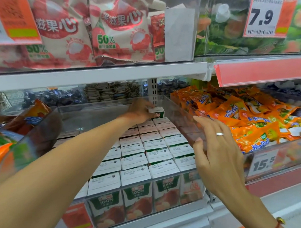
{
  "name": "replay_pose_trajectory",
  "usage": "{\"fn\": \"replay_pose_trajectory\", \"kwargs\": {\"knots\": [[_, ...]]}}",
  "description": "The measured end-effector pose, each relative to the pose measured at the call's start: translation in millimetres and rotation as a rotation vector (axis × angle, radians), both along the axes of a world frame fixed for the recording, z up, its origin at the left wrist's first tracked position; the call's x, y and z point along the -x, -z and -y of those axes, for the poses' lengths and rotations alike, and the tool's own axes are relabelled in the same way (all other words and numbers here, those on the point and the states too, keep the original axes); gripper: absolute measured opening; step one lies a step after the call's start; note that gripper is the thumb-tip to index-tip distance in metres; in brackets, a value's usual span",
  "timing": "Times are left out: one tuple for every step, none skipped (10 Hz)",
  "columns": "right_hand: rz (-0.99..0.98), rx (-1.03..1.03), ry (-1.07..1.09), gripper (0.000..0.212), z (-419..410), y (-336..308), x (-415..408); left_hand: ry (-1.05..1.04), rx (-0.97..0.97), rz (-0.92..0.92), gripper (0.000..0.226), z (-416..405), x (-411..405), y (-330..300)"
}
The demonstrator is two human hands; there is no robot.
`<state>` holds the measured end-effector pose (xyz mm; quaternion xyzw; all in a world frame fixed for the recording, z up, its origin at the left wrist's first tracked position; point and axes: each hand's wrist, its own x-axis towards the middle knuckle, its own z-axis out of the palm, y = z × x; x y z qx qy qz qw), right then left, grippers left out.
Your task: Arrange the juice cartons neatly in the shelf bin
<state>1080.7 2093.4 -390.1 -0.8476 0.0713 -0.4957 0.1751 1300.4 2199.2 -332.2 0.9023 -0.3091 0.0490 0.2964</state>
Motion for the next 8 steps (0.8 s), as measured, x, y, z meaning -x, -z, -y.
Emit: {"fn": "replay_pose_trajectory", "kwargs": {"knots": [[0.003, 0.006, 0.011, 0.053, 0.5, 0.6, -0.5, 0.037, -0.010, -0.018, 0.026, 5.7, -3.0, 5.7], [0.005, 0.004, 0.015, 0.052, -0.7, 0.3, -0.4, 0.063, -0.065, -0.026, 0.026, 3.3, -4.1, 12.9], [0.000, 0.010, 0.016, 0.052, -1.1, 0.1, 0.5, 0.074, -0.150, 0.008, 0.030, -0.9, -4.8, 12.0], [-0.016, 0.013, 0.008, 0.053, -0.1, -0.2, 1.8, 0.071, -0.195, 0.042, 0.034, 0.7, -1.4, 11.2], [-0.017, 0.015, 0.002, 0.052, -0.7, -0.9, 1.9, 0.074, -0.150, 0.048, 0.036, 4.6, -1.9, 17.5], [-0.028, 0.015, 0.006, 0.052, 1.0, -1.2, 1.6, 0.084, -0.157, 0.028, 0.038, 5.6, -1.1, 19.0], [-0.064, 0.017, 0.000, 0.051, -0.2, -2.7, 2.6, 0.082, -0.212, 0.014, 0.039, 4.2, 1.9, 21.1], [-0.152, 0.012, -0.014, 0.049, 1.2, -8.5, 7.0, 0.049, -0.200, 0.024, 0.041, 0.9, 15.9, 13.1]]}}
